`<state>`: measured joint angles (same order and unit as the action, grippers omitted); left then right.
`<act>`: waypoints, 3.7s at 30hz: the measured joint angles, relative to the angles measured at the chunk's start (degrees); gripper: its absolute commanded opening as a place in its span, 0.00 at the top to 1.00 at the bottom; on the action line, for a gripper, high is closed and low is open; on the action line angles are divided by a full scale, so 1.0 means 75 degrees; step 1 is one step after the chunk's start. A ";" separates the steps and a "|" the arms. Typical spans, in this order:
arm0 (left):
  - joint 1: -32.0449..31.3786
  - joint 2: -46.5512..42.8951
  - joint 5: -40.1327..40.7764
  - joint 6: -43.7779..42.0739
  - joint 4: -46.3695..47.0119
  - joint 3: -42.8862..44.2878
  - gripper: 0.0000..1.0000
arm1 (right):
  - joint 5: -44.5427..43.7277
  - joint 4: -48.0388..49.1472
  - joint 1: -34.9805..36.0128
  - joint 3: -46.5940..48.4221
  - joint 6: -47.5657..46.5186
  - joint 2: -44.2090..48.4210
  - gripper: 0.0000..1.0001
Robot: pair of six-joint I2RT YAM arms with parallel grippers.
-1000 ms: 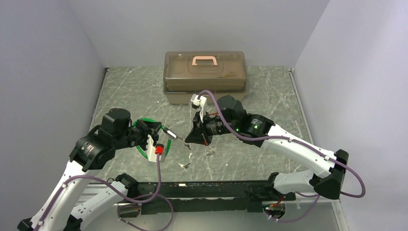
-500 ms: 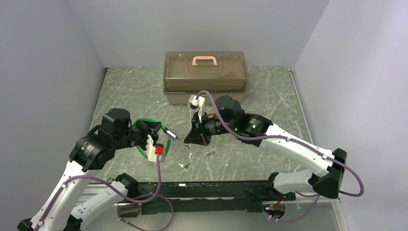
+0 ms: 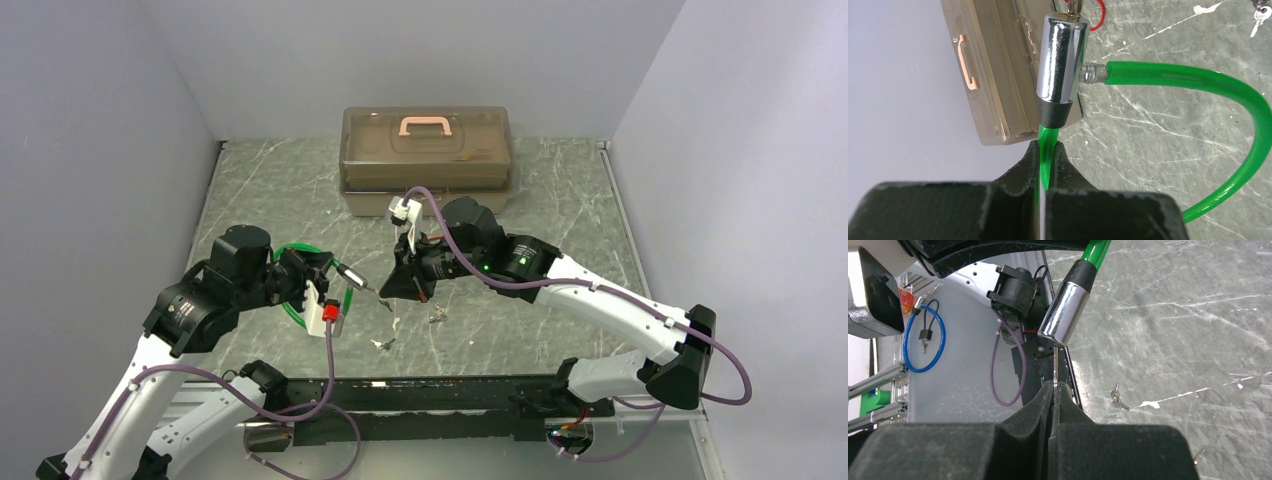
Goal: Unlock with the key
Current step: Unlock the lock.
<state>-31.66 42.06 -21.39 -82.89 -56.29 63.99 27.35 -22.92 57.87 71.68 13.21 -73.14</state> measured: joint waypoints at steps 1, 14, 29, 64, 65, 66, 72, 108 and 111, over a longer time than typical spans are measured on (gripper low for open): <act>0.0000 0.0000 0.0015 -0.0020 -0.0015 0.0000 1.00 | -0.0003 -0.0003 0.0000 0.0009 0.0006 -0.0012 1.00; 0.0038 -0.0032 0.0245 -0.0149 -0.0087 0.0000 1.00 | -0.0239 -0.0017 0.0015 0.0210 0.0248 -0.0201 1.00; 0.0070 -0.0035 0.0472 -0.0189 -0.0221 0.0000 1.00 | -0.0472 -0.0076 0.0111 0.0323 0.0323 -0.0507 1.00; -0.0017 0.0015 0.0702 -0.0347 -0.0699 0.0003 1.00 | -0.1781 0.0458 0.0507 0.0737 0.1148 -0.0979 1.00; -0.0055 0.0026 0.0612 -0.0277 -0.0673 0.0003 1.00 | -0.1784 0.0595 0.0507 0.0737 0.1186 -0.1011 1.00; -0.0087 0.0052 0.0519 -0.0117 -0.0583 0.0009 1.00 | -0.1792 0.0694 0.0510 0.0734 0.1209 -0.1035 1.00; -0.0114 0.0050 0.0376 0.0632 -0.0143 0.0073 1.00 | -0.2122 0.1472 0.0484 0.0262 0.1314 -0.0828 1.00; 0.0169 -0.0571 0.0023 0.4616 0.2159 -0.1918 1.00 | -0.4415 0.6671 0.0527 -0.4602 0.2189 0.2952 1.00; 0.0172 -0.0580 -0.0306 0.4943 0.2229 -0.1553 1.00 | -0.4453 0.7137 0.0557 -0.4596 0.2224 0.2798 1.00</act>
<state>-30.37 37.71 -23.68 -45.82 -39.57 52.34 -6.04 30.61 62.04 37.21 29.89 -52.16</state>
